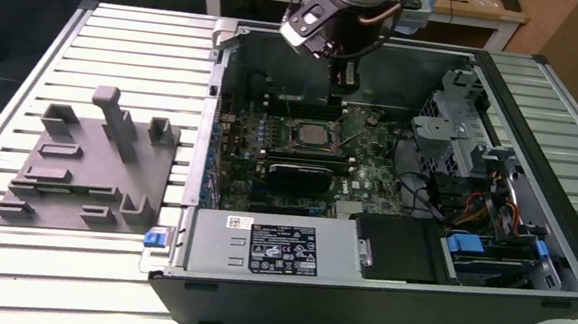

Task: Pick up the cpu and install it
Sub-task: 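Close the cpu cover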

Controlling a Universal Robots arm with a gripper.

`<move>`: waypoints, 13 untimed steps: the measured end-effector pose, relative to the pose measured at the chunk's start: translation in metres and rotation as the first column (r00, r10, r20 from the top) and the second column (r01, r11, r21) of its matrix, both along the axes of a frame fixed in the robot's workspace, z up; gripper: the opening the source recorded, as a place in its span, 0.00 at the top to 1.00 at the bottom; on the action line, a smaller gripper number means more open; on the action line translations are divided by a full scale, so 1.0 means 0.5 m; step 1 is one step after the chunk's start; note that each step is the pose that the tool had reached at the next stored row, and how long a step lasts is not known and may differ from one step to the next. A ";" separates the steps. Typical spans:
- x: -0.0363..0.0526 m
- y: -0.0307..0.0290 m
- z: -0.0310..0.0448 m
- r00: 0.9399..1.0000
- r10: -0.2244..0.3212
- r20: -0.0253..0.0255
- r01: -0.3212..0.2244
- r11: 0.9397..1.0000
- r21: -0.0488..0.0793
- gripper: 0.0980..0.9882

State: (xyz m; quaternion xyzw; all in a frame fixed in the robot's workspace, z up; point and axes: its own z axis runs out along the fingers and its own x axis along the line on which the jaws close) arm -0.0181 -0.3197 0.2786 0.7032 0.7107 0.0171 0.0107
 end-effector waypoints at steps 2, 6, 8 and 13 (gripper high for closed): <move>0.003 0.000 0.000 1.000 0.000 0.000 0.000 1.000 0.000 0.99; 0.007 0.000 0.000 1.000 0.000 0.000 0.000 1.000 0.000 0.99; 0.008 0.000 0.000 1.000 0.000 0.000 0.000 1.000 0.000 0.99; 0.012 0.000 0.000 1.000 0.000 0.000 0.000 1.000 0.000 0.99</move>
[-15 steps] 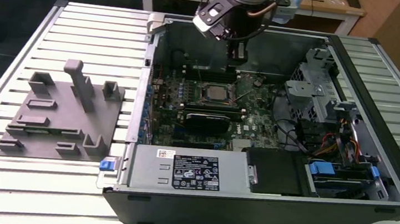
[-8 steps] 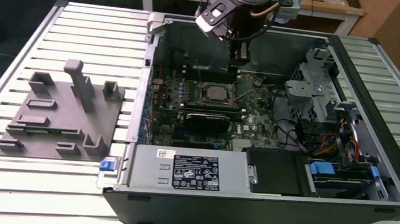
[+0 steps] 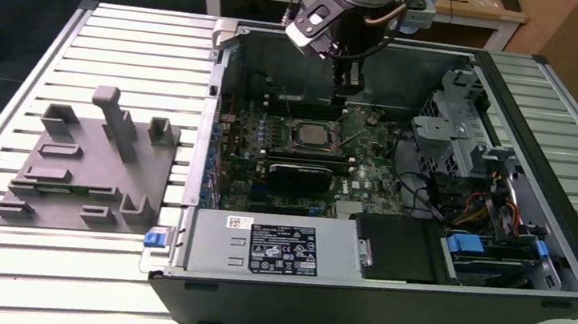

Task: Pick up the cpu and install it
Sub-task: 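Close the cpu cover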

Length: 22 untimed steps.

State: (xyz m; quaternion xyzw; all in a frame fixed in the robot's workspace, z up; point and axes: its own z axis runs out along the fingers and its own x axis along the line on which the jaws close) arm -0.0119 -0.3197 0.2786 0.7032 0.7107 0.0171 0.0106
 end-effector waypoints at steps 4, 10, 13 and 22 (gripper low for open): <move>0.003 0.000 0.000 1.000 0.000 0.000 0.000 1.000 0.000 0.99; 0.007 0.000 0.000 1.000 0.000 0.000 0.000 1.000 0.000 0.99; 0.010 0.000 0.000 1.000 0.000 0.000 0.000 1.000 0.000 0.99; 0.018 0.000 0.000 1.000 0.000 0.000 0.000 1.000 0.000 0.99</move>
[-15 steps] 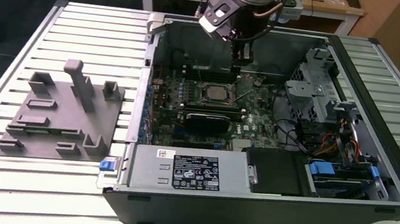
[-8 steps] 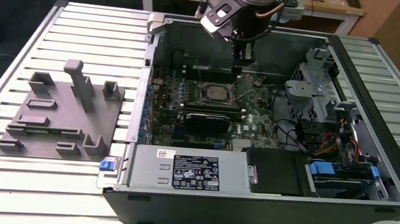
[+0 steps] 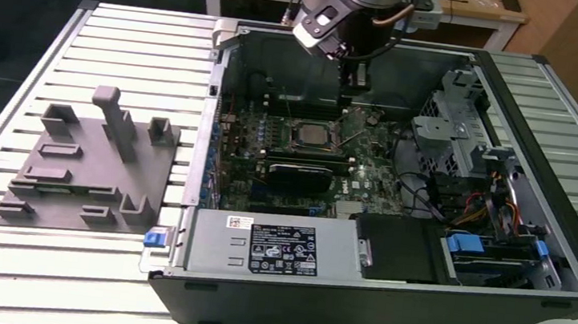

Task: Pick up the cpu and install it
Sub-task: 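Close the cpu cover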

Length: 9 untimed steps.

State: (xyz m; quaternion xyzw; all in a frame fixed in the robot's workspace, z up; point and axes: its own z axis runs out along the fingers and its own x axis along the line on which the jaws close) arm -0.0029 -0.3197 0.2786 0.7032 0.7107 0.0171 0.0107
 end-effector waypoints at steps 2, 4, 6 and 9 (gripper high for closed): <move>0.001 0.000 0.000 1.000 0.000 0.000 0.000 1.000 0.000 0.99; 0.002 0.000 0.000 1.000 0.000 0.000 0.000 1.000 0.000 0.99; 0.005 0.000 -0.001 1.000 0.000 0.000 0.000 1.000 0.000 0.99; 0.010 0.000 -0.002 1.000 0.000 0.000 0.000 1.000 0.000 0.99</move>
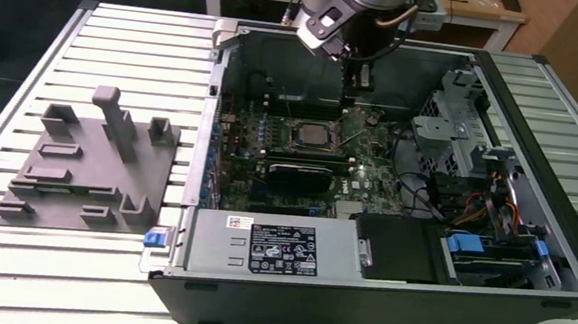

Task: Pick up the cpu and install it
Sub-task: 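Close the cpu cover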

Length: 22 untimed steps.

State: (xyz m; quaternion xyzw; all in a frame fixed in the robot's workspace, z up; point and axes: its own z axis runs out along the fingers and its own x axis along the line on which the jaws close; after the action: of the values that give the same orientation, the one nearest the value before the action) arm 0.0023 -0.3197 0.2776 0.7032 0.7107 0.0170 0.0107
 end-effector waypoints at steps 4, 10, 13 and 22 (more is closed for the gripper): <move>0.008 0.000 -0.002 1.000 0.000 0.000 0.000 1.000 0.000 0.99; 0.022 0.000 -0.012 1.000 0.000 0.000 0.000 1.000 0.000 0.99; 0.033 0.000 -0.013 1.000 0.000 0.000 0.000 1.000 0.000 0.99; 0.053 0.000 -0.017 1.000 0.000 0.000 0.000 1.000 0.000 0.99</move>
State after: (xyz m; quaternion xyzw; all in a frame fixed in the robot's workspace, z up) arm 0.0289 -0.3196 0.2690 0.7032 0.7107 0.0171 0.0106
